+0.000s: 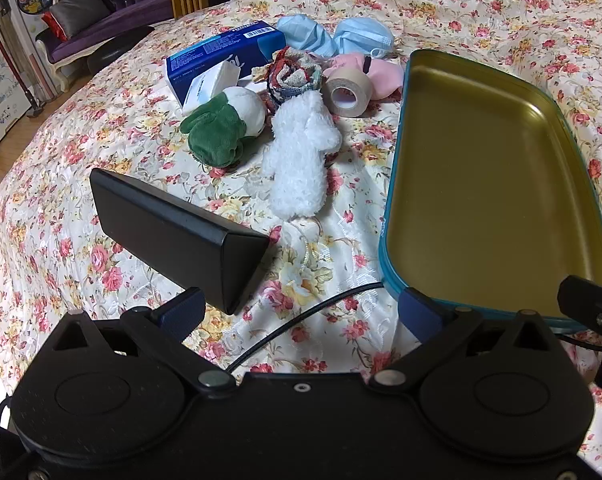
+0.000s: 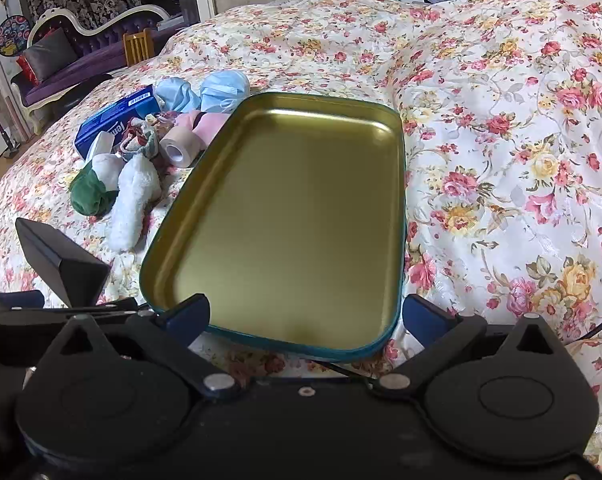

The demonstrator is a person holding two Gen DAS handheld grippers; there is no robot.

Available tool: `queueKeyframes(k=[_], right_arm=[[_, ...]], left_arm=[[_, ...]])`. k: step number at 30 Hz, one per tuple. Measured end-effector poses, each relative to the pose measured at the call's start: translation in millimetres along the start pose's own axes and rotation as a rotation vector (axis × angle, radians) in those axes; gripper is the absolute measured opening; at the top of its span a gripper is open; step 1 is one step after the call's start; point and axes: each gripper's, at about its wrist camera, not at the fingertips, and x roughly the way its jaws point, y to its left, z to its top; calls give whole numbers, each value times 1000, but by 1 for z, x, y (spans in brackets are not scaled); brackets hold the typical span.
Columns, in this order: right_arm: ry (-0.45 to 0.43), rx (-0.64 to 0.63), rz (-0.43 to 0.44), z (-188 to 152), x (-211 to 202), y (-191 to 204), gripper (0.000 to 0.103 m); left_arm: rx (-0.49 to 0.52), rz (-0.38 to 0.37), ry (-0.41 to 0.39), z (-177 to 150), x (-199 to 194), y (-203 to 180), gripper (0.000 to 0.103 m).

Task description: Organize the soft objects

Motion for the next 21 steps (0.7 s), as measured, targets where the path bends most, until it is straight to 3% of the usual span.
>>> queueKeyframes(k=[21], right_arm=[[3,-4,3,5,0,-1,103]], left_arm=[[7,3,3,0,0,-1,100]])
